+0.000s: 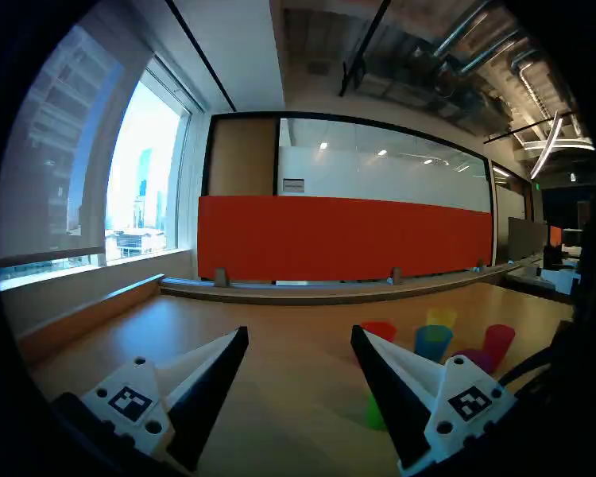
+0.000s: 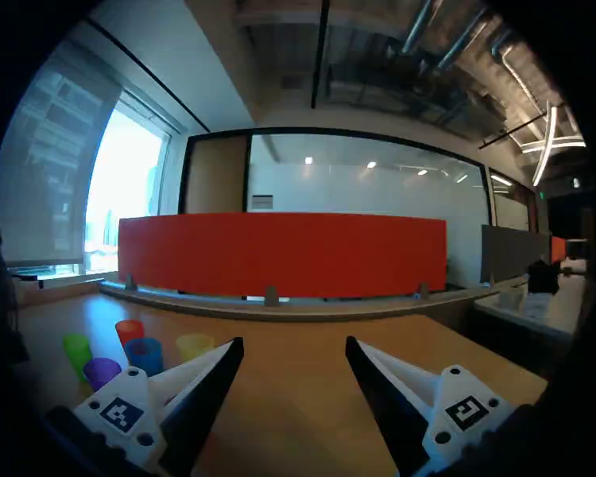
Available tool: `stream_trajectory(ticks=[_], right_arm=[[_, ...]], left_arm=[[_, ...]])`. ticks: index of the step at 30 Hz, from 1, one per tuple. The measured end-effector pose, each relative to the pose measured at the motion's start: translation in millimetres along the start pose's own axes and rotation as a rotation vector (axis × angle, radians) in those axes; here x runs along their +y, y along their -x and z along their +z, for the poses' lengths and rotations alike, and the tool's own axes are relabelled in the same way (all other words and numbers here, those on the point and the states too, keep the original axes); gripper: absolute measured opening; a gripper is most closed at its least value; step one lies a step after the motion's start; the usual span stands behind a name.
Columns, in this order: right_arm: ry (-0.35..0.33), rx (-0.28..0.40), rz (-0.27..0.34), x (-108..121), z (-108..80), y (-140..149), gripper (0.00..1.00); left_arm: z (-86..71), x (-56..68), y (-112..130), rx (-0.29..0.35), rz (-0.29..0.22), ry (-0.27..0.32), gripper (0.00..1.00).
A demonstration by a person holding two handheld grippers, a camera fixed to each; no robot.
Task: Pour water
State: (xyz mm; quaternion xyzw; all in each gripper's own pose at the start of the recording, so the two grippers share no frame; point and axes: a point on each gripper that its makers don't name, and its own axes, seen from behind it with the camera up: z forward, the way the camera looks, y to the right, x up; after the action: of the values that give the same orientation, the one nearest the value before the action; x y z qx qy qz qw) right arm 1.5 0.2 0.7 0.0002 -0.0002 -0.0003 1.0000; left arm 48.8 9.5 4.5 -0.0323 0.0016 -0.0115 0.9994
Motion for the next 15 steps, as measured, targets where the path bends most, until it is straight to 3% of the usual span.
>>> stream_trajectory(ticks=[15], right_arm=[[-0.031,-0.026,0.007,1,23.3,-67,0.99]], left_arm=[[20.6,-4.5,-68,-0.014,0.043,0.043,0.96]])
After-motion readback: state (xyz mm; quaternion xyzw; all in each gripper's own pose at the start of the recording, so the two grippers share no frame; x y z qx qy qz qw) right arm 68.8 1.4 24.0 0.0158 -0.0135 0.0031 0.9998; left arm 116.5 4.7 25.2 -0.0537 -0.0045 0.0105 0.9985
